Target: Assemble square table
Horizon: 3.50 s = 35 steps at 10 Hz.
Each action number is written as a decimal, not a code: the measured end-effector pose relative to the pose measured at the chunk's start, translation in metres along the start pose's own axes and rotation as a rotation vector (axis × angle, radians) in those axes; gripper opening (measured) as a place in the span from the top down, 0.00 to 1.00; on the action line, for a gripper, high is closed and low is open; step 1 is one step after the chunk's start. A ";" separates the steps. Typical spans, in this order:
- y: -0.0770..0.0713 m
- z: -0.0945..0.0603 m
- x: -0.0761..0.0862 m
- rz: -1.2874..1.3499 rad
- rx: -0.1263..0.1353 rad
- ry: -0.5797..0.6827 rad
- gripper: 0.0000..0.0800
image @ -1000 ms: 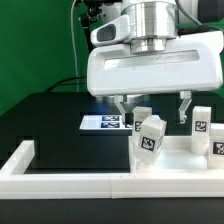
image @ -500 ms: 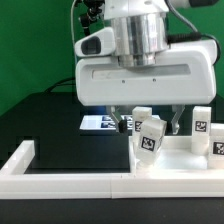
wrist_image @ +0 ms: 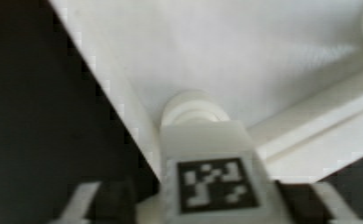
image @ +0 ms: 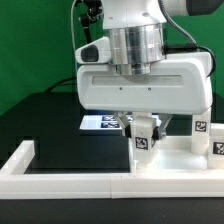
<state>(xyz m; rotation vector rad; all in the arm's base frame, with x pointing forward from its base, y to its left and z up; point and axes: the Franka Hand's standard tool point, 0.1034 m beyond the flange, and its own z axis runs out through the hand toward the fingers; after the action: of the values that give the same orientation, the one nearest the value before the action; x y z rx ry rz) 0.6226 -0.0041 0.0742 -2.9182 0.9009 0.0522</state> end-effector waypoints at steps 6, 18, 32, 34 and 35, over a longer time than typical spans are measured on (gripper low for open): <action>-0.009 0.002 -0.004 0.581 0.014 0.015 0.64; -0.018 -0.002 -0.010 0.630 0.078 0.090 0.20; -0.014 -0.002 -0.009 0.568 0.052 0.091 0.63; -0.023 0.001 -0.015 0.822 0.072 0.067 0.63; -0.026 0.002 -0.015 0.932 0.100 0.058 0.63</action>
Offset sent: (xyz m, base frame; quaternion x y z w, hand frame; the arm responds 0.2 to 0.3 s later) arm 0.0000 0.0000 0.0000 0.0000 0.0000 0.1296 0.9916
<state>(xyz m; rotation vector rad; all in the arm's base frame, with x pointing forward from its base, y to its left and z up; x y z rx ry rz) 0.6245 0.0259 0.0752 -2.1595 2.0877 -0.0186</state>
